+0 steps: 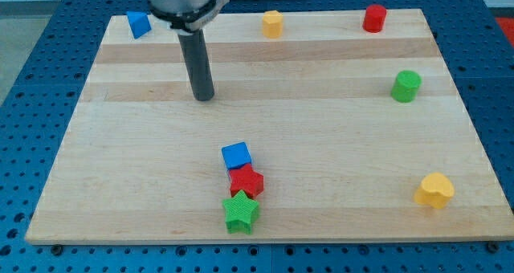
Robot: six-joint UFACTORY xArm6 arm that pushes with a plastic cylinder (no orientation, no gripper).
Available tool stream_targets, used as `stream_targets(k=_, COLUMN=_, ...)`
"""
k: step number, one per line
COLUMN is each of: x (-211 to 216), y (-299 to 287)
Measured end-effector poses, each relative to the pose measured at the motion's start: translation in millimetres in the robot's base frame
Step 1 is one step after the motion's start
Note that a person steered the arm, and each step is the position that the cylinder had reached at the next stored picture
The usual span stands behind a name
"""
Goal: Point your arm at the center of the board
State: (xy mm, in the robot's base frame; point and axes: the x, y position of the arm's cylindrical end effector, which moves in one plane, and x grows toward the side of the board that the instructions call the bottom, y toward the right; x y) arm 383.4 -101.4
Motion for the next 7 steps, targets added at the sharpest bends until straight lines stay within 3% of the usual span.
stream_targets(k=3, x=-127, y=24)
stream_targets(k=5, x=-114, y=23)
stream_targets(k=6, x=-56, y=17)
stream_targets(k=7, x=-50, y=16)
